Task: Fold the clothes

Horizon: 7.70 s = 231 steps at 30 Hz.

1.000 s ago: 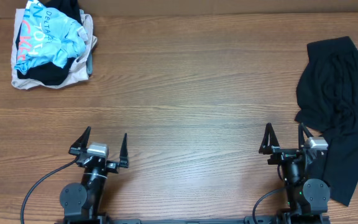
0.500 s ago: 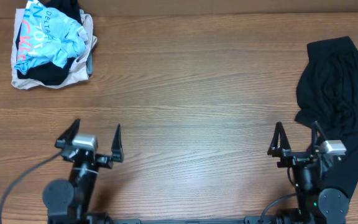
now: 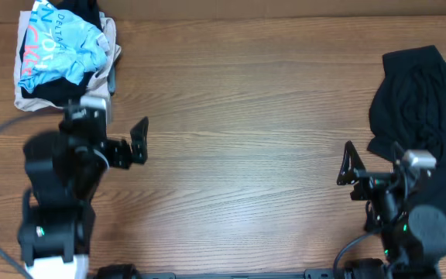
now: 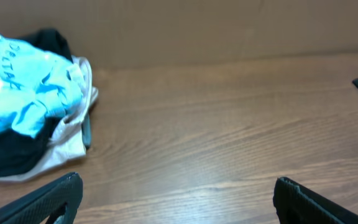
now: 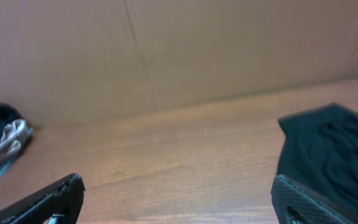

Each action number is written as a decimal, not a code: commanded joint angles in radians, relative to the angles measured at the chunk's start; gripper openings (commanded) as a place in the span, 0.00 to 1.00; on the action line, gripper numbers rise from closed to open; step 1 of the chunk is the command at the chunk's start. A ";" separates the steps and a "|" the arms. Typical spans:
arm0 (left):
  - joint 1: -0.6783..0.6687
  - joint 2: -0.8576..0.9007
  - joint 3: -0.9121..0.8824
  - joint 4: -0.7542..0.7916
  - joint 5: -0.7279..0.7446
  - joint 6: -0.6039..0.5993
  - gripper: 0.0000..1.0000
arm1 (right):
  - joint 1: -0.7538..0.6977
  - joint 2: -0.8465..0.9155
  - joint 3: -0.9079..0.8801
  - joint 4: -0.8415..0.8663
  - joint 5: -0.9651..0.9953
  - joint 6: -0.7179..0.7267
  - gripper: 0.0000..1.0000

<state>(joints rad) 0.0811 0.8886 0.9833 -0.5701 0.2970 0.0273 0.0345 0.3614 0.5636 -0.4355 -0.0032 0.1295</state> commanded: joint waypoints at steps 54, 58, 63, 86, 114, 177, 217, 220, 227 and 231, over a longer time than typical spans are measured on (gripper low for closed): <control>0.010 0.389 0.154 -0.109 0.019 -0.036 1.00 | -0.429 1.485 0.568 -0.108 0.073 0.163 0.87; 0.010 0.401 0.154 -0.110 0.018 -0.035 1.00 | -0.429 1.498 0.557 -0.108 0.072 0.163 0.85; 0.010 0.413 0.154 -0.106 0.015 -0.036 1.00 | -0.428 1.499 0.541 -0.111 0.073 0.163 0.66; 0.012 0.426 0.164 0.026 -0.048 -0.077 1.00 | -0.082 1.499 0.737 -0.393 -0.182 0.155 0.04; 0.067 0.426 0.164 -0.028 -0.058 0.021 1.00 | 0.469 1.468 1.158 -0.668 -0.109 0.290 0.72; -0.357 0.990 0.164 -0.222 -0.098 0.036 0.04 | -0.126 1.532 0.831 0.351 0.029 0.260 0.95; -0.429 0.928 0.215 -0.615 -0.034 -0.057 0.45 | -0.129 0.689 0.415 -0.900 -0.082 0.526 1.00; -0.430 0.928 0.173 -0.552 -0.034 -0.056 0.58 | -0.129 0.689 0.376 -0.851 -0.085 0.525 1.00; -0.429 0.929 0.054 -0.322 -0.045 -0.049 0.73 | -0.129 0.689 0.330 -0.789 -0.085 0.497 1.00; -0.429 0.929 0.056 -0.285 -0.073 -0.049 0.73 | -0.129 0.689 0.327 -0.770 -0.084 0.491 1.00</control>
<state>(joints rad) -0.3473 1.8175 1.0588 -0.8806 0.2497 -0.0334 -0.0910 1.0595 0.8963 -1.2194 -0.0822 0.6315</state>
